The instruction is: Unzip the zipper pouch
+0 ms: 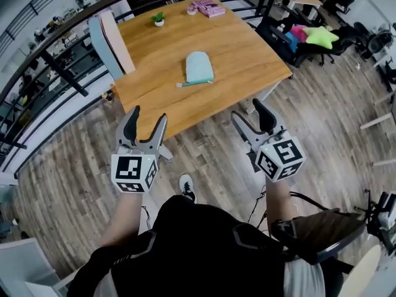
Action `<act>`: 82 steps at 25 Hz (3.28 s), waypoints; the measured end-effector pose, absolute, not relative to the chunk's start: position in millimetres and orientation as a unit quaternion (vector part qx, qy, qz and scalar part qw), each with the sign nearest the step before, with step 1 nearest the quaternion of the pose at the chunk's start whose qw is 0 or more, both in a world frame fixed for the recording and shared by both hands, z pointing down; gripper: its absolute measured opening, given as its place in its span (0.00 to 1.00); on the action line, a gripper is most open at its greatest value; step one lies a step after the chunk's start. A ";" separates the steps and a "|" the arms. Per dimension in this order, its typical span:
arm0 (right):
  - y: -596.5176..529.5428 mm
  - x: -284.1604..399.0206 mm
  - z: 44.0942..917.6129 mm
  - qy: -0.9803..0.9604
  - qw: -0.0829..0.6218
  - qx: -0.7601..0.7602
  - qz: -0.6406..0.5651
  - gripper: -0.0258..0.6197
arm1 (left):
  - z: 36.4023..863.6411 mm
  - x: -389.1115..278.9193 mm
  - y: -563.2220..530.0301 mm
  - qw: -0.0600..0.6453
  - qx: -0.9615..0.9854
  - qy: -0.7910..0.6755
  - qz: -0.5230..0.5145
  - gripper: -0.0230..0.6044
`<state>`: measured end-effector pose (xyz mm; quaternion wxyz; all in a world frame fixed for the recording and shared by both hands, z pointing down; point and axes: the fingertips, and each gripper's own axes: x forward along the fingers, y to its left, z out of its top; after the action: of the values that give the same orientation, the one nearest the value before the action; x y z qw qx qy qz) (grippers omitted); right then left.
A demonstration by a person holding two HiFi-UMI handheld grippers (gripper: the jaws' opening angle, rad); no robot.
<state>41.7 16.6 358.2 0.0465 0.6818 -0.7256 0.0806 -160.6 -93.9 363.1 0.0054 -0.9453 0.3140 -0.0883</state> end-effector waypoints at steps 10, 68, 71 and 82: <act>-58.5 53.0 358.8 -0.711 0.053 0.696 0.082 0.51 | 366.8 -153.8 -172.1 -0.002 -0.952 0.295 -0.082 0.51; -256.8 151.5 694.9 -0.925 0.339 0.153 0.072 0.35 | 568.3 20.8 -208.1 -0.186 -0.841 0.454 -0.228 0.51; -257.5 149.4 708.9 -0.924 0.353 0.137 0.057 0.32 | 575.2 18.3 -202.3 -0.189 -0.837 0.456 -0.236 0.51; -259.7 147.0 725.6 -0.925 0.350 0.114 0.089 0.14 | 578.7 12.9 -185.3 -0.204 -0.827 0.463 -0.243 0.51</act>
<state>147.0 -259.7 725.6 0.3501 0.1141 -0.9255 0.0886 12.9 -185.3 578.7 -0.2041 -0.8274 0.4633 -0.2432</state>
